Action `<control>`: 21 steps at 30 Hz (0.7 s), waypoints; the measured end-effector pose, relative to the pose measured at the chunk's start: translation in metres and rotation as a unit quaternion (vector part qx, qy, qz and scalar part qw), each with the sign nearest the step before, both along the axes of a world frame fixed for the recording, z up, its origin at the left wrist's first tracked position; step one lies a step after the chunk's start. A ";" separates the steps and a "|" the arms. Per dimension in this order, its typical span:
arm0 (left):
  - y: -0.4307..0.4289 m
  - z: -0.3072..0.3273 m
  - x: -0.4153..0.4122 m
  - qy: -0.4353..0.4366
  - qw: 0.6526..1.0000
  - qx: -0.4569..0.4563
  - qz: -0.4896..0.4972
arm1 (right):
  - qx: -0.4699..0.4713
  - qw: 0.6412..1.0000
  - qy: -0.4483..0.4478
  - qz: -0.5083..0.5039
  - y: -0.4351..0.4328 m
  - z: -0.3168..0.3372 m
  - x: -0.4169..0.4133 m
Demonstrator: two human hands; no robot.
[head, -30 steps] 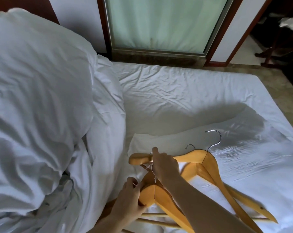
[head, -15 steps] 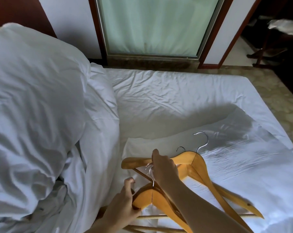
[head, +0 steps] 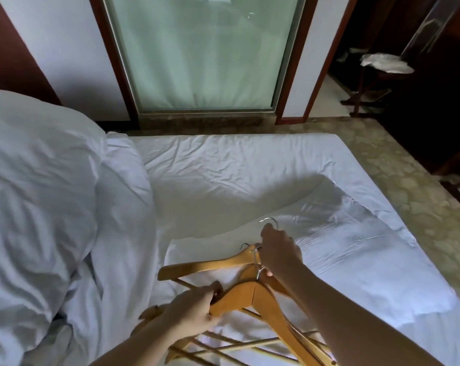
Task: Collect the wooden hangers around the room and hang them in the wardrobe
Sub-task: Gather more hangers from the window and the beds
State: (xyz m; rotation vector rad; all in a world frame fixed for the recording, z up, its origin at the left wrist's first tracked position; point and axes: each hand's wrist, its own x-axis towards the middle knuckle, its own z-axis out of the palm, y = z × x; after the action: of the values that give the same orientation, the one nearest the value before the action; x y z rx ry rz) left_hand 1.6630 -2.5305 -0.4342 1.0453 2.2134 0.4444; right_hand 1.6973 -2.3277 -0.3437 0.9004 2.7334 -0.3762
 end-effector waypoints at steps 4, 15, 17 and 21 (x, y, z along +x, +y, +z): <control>0.029 -0.004 -0.014 0.125 0.991 0.022 -0.045 | 0.013 0.999 -0.022 -0.045 0.030 -0.013 0.003; 0.051 -0.042 -0.039 0.088 0.989 -0.095 -0.069 | -0.017 0.998 0.001 0.067 0.069 -0.070 -0.038; 0.053 -0.041 -0.045 0.062 0.991 -0.100 -0.059 | -0.040 0.995 -0.035 0.089 0.075 -0.079 -0.045; 0.056 -0.038 -0.057 0.043 0.995 -0.085 -0.012 | -0.031 0.993 -0.038 0.111 0.081 -0.088 -0.052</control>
State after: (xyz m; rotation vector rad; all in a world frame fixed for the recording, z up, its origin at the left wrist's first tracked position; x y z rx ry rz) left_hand 1.6064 -2.4747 -0.4723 1.0150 2.2676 0.1996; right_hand 1.6457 -2.2468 -0.4320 0.5737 2.6991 -0.3741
